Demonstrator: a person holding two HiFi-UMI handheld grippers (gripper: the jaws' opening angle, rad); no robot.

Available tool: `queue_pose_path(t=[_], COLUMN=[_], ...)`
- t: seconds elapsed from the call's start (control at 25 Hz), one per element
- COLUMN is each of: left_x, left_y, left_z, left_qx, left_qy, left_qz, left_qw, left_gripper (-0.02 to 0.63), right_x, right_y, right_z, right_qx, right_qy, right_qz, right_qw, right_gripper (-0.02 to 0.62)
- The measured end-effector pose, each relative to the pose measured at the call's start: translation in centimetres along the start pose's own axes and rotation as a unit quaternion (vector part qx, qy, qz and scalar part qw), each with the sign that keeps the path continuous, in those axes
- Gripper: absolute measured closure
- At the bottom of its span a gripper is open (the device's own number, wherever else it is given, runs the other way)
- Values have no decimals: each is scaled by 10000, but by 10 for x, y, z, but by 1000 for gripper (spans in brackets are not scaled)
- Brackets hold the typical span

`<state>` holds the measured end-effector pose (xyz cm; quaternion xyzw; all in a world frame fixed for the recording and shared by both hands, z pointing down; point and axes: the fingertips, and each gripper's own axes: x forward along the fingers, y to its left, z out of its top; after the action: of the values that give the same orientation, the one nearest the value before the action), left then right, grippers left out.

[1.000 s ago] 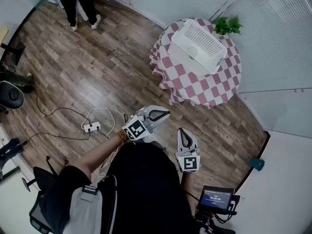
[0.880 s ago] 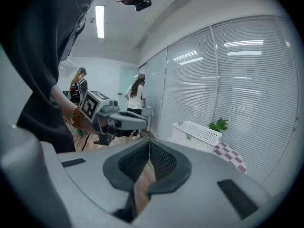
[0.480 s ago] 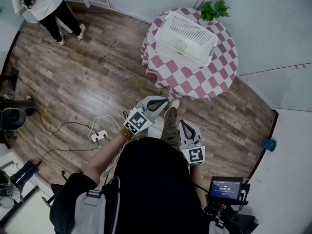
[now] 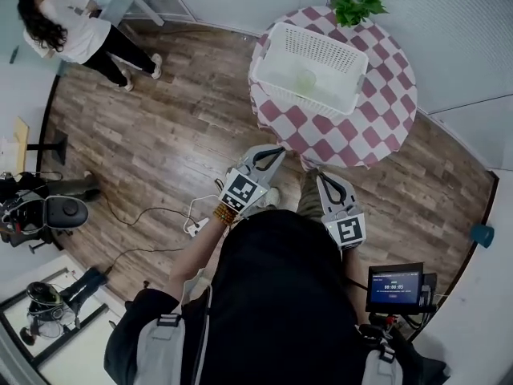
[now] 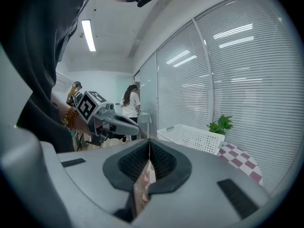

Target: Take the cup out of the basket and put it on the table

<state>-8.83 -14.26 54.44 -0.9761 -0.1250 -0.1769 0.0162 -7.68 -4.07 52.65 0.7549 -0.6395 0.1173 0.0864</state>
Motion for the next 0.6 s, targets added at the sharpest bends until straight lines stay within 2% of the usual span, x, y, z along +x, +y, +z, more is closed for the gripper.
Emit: queue_pose_path(t=[0.24,0.36,0.6], left_x=[74,96,138], left_y=[44,59,76], left_z=[54,67,68], left_qx=[199,381,847], left_qy=[104,261,969], left_qz=[277,332,154], left_qw=[9994,9984,9916], left_gripper=[601,601,601], right_x=[11,11,4], right_y=[-94,-122,-168], right_z=[8,7,0], right_qx=[73,146,366], right_qy=[-49,-83,-179], right_qz=[72,12,-113], right_qw=[9999,9999,9991], right_gripper=[586,586,586])
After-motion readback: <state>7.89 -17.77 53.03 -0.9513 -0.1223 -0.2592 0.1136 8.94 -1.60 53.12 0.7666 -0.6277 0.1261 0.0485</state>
